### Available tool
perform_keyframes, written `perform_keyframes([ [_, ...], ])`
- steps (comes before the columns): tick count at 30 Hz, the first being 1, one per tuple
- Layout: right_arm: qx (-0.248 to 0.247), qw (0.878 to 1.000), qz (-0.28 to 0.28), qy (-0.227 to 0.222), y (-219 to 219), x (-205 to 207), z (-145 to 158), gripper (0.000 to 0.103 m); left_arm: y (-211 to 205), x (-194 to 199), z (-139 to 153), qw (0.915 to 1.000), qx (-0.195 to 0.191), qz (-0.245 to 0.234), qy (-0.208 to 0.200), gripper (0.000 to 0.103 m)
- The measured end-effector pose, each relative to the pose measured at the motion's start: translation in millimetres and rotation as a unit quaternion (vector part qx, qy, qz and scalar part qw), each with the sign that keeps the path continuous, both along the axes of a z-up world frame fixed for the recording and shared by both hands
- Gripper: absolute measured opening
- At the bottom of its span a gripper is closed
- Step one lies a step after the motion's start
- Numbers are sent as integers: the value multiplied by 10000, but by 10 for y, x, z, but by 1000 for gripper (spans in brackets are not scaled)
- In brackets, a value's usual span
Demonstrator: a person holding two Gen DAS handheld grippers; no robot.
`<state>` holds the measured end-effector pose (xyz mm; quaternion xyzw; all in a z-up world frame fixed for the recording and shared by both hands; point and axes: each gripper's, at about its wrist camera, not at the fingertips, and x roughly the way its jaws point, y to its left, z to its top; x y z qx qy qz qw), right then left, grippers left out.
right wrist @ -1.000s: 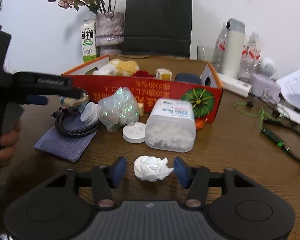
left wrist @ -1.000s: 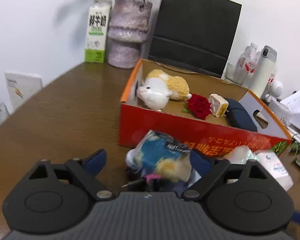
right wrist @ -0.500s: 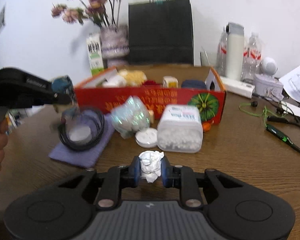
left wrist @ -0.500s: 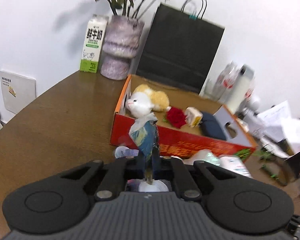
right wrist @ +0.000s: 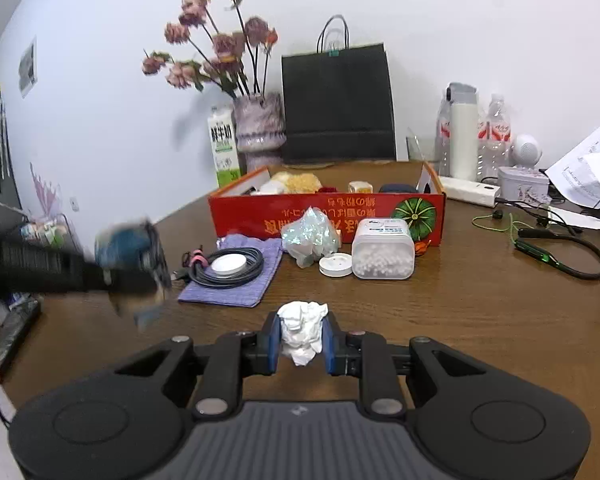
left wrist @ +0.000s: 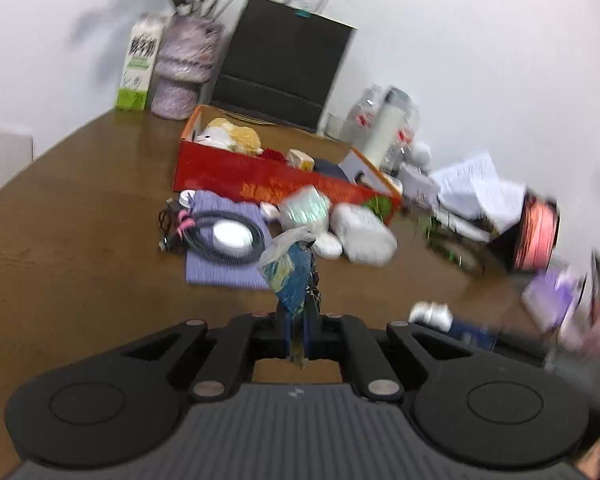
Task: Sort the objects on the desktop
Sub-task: 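Carry snack bag and tissue into the box and release both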
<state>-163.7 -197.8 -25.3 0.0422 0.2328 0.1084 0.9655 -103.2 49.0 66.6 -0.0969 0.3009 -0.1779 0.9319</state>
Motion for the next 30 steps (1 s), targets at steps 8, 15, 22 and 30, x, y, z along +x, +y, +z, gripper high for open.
perform_keyframes([
  [8, 8, 10000, 7, 1, -31, -154, 46, 20, -165, -151, -82, 9986, 45, -508, 130, 6],
  [15, 787, 9959, 340, 304, -299, 383, 270, 20, 16, 373, 259, 9998, -119, -179, 11, 6],
  [22, 302, 9975, 631, 110, -398, 1608, 829, 22, -61, 1886, 802, 9986, 168, -496, 111, 6],
  [30, 132, 9857, 318, 1650, -323, 3510, 547, 22, -632, 3682, 216, 9641, 1354, -1447, 1767, 9],
])
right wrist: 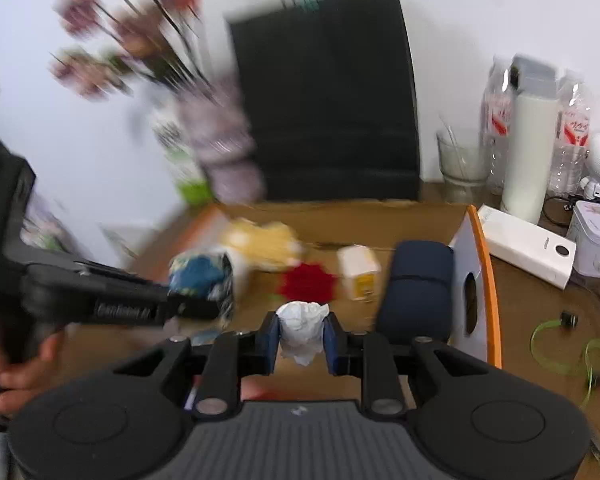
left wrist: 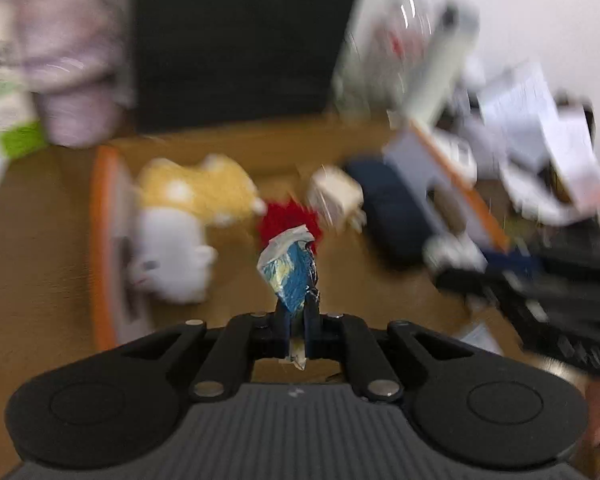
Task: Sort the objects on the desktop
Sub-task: 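Carry snack bag and tissue into the box and release both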
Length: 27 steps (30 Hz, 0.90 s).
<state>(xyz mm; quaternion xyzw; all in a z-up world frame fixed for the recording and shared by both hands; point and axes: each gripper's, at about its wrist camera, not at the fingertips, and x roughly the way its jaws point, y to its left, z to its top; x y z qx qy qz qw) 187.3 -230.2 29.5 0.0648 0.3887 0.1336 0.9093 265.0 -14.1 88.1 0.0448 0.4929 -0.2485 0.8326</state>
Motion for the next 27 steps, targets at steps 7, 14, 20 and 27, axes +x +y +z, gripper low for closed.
perform_keyframes([
  [7, -119, 9962, -186, 838, 83, 755, -467, 27, -203, 460, -283, 9947, 967, -171, -290, 54],
  [14, 318, 9962, -433, 678, -62, 806, -416, 51, -54, 421, -76, 9970, 579, 119, -492, 74],
  [20, 145, 9972, -625, 375, -121, 670, -93, 64, 66, 332, 240, 9940, 558, 663, -662, 87],
  [27, -365, 9969, -694, -50, -37, 218, 168, 76, 162, -91, 394, 9802, 927, 1484, -928, 95],
])
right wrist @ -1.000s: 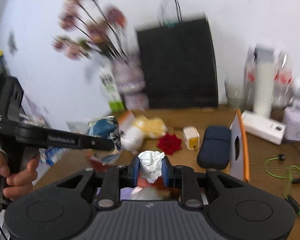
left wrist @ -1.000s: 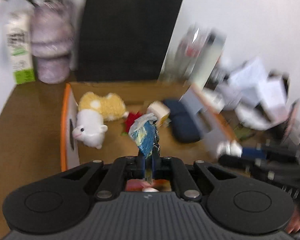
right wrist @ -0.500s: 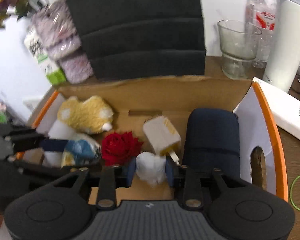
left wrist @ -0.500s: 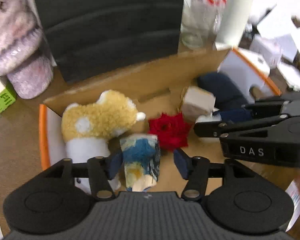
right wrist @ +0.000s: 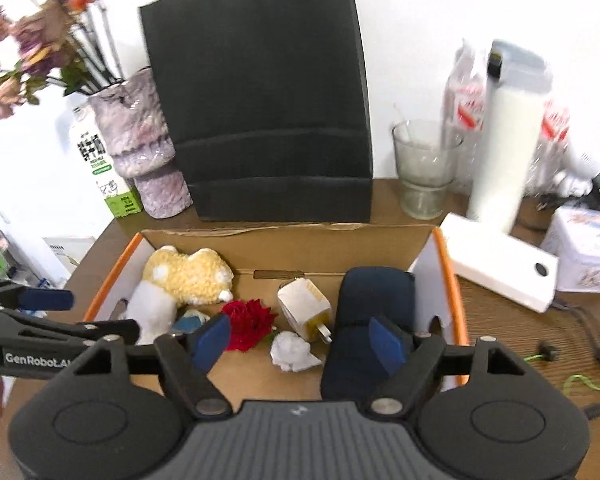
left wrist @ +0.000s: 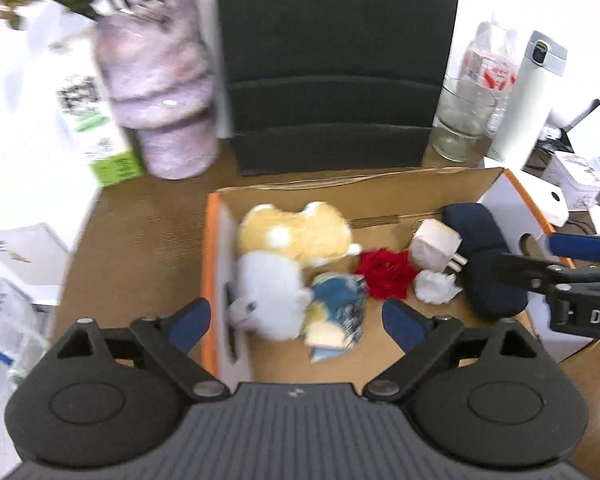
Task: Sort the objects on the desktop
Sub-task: 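Carry snack bag and tissue into the box and release both, then grasp the white bottle cap with the left tool while the right tool grasps the clear plastic bag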
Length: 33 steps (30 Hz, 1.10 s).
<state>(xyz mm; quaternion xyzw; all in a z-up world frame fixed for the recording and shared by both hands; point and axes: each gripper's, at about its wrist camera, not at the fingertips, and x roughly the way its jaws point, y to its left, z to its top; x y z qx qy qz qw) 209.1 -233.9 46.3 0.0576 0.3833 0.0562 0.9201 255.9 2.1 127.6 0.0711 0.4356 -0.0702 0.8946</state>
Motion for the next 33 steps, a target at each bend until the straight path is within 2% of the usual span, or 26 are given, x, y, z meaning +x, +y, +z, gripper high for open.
perform_keyframes([
  [2, -132, 9998, 7, -175, 47, -245, 27, 76, 52, -275, 71, 9994, 19, 170, -293, 95],
  [6, -141, 9977, 90, -649, 91, -896, -24, 83, 193, -1005, 117, 9933, -458, 418, -977, 102],
  [8, -102, 9965, 81, -820, 110, -1252, -123, 84, 251, -1350, 11, 9897, -767, 519, -1092, 103],
  [10, -127, 9950, 23, -995, 150, -1633, -259, 85, 292, -1705, -176, 9868, -919, 668, -1151, 103],
  [17, -297, 9917, 320, -1208, 302, -2607, -726, 85, 293, -2651, -741, 9871, -612, 654, -1325, 103],
  [19, -383, 9922, 192, -1174, 311, -2811, -836, 85, 294, -2889, -859, 9862, -460, 680, -1437, 103],
  [24, -248, 9928, 168, -1164, 320, -3256, -960, 85, 303, -3319, -938, 9820, -350, 574, -1767, 103],
  [26, -320, 9910, 262, -1273, 362, -3362, -996, 89, 301, -3439, -1007, 9815, -291, 439, -1843, 103],
  [29, -468, 9880, 268, -1445, 405, -3411, -989, 89, 288, -3449, -1105, 9837, -93, 416, -1747, 103],
  [31, -476, 9888, 325, -1378, 414, -3375, -1010, 89, 331, -3438, -1108, 9838, -302, 408, -1719, 103],
  [33, -512, 9892, 308, -1337, 427, -3343, -1023, 88, 324, -3417, -1121, 9844, -315, 410, -1682, 103],
])
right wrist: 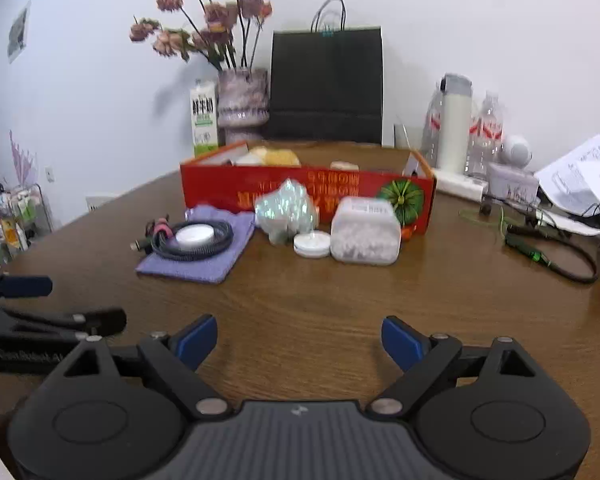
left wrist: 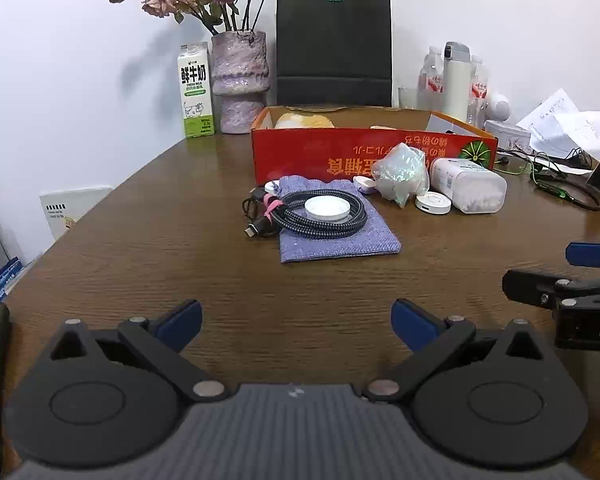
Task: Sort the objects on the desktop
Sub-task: 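Grasp the white bottle cap with the left tool while the right tool grasps the clear plastic bag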
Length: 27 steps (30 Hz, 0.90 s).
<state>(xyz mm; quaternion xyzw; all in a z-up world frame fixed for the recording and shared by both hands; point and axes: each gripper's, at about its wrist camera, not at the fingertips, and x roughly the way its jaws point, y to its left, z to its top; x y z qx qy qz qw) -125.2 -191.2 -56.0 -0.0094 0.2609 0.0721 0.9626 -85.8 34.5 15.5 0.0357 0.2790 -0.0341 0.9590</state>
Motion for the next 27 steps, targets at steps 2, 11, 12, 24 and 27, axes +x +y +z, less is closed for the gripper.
perform_keyframes([
  [2, -1, 10000, 54, 11, 6, 6, -3, 88, -20, 29, -3, 9999, 83, 55, 76, 103],
  [11, 91, 9996, 209, -135, 20, 464, 178, 81, -148, 626, 277, 9973, -42, -634, -359, 89],
  [12, 97, 9995, 223, -204, 28, 556, 222, 79, -168, 759, 283, 9974, -34, -665, -292, 85],
  [24, 195, 9977, 551, 354, 229, 1795, 142, 48, -246, 1327, 39, 9959, -161, -831, 317, 47],
  [27, 373, 9965, 596, 462, 244, 1848, 72, 32, -202, 1330, 23, 9955, -441, -765, 347, 44],
])
